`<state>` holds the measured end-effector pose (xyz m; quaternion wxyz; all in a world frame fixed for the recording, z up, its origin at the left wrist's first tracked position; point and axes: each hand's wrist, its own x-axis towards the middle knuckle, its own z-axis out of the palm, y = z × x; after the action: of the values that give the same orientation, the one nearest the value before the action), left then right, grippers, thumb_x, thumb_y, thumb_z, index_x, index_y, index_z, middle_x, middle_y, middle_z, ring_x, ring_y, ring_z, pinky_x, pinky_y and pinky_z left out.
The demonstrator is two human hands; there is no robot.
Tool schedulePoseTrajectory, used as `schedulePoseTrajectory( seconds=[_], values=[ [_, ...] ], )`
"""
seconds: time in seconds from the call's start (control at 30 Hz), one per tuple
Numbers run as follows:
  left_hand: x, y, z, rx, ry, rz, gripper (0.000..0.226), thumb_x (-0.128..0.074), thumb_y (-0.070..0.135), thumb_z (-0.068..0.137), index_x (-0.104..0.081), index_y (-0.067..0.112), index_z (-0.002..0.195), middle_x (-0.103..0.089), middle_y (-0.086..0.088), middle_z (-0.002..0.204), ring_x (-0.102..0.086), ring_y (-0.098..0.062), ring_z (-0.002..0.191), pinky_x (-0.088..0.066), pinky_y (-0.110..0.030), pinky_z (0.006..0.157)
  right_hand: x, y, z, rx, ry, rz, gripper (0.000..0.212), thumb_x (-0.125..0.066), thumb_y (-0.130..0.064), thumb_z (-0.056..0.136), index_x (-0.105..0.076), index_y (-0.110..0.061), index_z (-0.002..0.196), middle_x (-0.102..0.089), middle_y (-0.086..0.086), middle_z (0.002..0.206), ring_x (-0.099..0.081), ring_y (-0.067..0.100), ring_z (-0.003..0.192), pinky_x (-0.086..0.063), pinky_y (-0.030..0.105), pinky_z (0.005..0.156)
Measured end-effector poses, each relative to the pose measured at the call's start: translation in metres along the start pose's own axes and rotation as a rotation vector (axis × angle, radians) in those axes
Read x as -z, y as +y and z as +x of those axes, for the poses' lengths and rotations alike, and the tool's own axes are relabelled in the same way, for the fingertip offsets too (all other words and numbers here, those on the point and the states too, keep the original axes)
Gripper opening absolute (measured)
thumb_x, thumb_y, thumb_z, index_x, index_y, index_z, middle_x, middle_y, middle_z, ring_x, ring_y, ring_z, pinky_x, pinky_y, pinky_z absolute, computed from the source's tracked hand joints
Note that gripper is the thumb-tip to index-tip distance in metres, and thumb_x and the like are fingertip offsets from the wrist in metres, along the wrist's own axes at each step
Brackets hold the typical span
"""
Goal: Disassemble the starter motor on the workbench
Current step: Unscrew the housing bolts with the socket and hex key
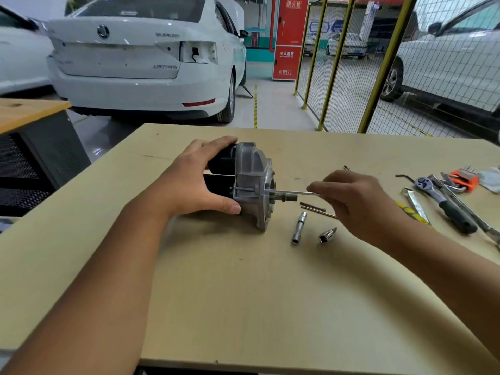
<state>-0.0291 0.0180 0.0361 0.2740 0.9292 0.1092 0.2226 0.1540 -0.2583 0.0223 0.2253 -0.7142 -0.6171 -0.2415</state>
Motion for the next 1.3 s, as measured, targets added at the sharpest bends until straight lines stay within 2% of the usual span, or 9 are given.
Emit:
schedulePoseTrajectory(
  seconds=[0.1,0.23,0.4,0.5,0.6,0.83,0.97,1.07,1.3],
  values=[
    [-0.003,0.005,-0.001,0.013,0.054,0.089,0.123,-0.076,0.083,0.040,-0.034,0.054,0.151,-0.046,0.013,0.130,-0.044,-0.017,0.126,-0.043,-0.050,0.109,-0.008,-0.015,-0.004,-0.407,0.014,0.297,0.018,-0.069,-0.007,0.090,-0.078,-0.022,0.096,-0.068,-0.008,0.072,-0.062,0.012,0.063,-0.048,0.027,0.061],
    [-0.010,0.012,0.002,0.000,0.111,0.074,0.113,-0.074,0.083,0.045,-0.041,0.048,0.148,-0.047,0.013,0.135,-0.049,-0.017,0.126,-0.047,-0.050,0.107,-0.005,-0.033,-0.004,-0.687,-0.015,0.877,0.013,-0.071,-0.027,0.085,-0.076,-0.016,0.081,-0.058,0.001,0.061,-0.046,0.014,0.050,-0.038,0.028,0.048],
    [-0.015,0.017,0.002,0.035,0.160,0.102,0.114,-0.072,0.086,0.043,-0.042,0.048,0.146,-0.048,0.016,0.134,-0.052,-0.013,0.123,-0.049,-0.049,0.104,0.005,-0.022,0.015,-0.370,-0.043,0.326,0.011,-0.072,-0.016,0.090,-0.072,-0.019,0.080,-0.056,-0.014,0.054,-0.053,0.008,0.052,-0.037,0.018,0.053],
    [-0.022,0.022,0.004,0.066,0.208,0.136,0.113,-0.072,0.086,0.045,-0.042,0.047,0.147,-0.049,0.012,0.134,-0.052,-0.017,0.125,-0.048,-0.052,0.103,0.012,-0.008,0.025,-0.040,-0.026,0.069,0.003,-0.076,-0.009,0.087,-0.076,-0.006,0.088,-0.065,0.001,0.073,-0.061,0.025,0.062,-0.049,0.031,0.058],
    [-0.028,0.022,0.007,0.069,0.239,0.154,0.107,-0.081,0.079,0.055,-0.042,0.044,0.149,-0.048,0.009,0.133,-0.052,-0.021,0.124,-0.048,-0.054,0.101,0.012,0.001,0.026,0.078,0.027,-0.045,0.005,-0.075,-0.009,0.088,-0.076,-0.004,0.088,-0.066,0.009,0.076,-0.061,0.031,0.060,-0.053,0.039,0.054],
    [-0.029,0.020,0.009,0.082,0.246,0.135,0.107,-0.069,0.085,0.052,-0.043,0.045,0.148,-0.046,0.013,0.127,-0.053,-0.016,0.118,-0.050,-0.050,0.100,0.005,-0.003,0.033,0.001,-0.240,0.054,0.022,-0.053,-0.025,0.101,-0.070,-0.011,0.097,-0.063,0.004,0.081,-0.057,0.026,0.071,-0.050,0.042,0.065],
    [-0.029,0.020,0.010,0.070,0.263,0.132,0.106,-0.071,0.082,0.052,-0.045,0.044,0.148,-0.047,0.014,0.124,-0.054,-0.014,0.114,-0.052,-0.045,0.098,0.012,-0.012,0.047,-0.030,-0.313,-0.233,0.022,-0.052,-0.039,0.100,-0.068,-0.025,0.095,-0.065,-0.001,0.081,-0.061,0.027,0.073,-0.044,0.031,0.056],
    [-0.029,0.020,0.010,0.062,0.271,0.125,0.110,-0.068,0.086,0.049,-0.047,0.043,0.148,-0.048,0.013,0.123,-0.054,-0.014,0.113,-0.051,-0.041,0.098,0.016,-0.015,0.053,-0.069,-0.296,-0.317,0.018,-0.061,-0.042,0.095,-0.072,-0.028,0.091,-0.063,-0.003,0.072,-0.059,0.026,0.068,-0.032,0.026,0.052],
    [-0.032,0.024,0.011,0.026,0.270,0.109,0.111,-0.068,0.086,0.050,-0.050,0.038,0.149,-0.050,0.013,0.122,-0.054,-0.011,0.112,-0.049,-0.036,0.097,0.017,-0.010,0.044,-0.150,-0.187,-0.233,0.014,-0.072,-0.042,0.085,-0.072,-0.029,0.080,-0.060,-0.008,0.063,-0.053,0.022,0.066,-0.044,0.029,0.056]
  ],
)
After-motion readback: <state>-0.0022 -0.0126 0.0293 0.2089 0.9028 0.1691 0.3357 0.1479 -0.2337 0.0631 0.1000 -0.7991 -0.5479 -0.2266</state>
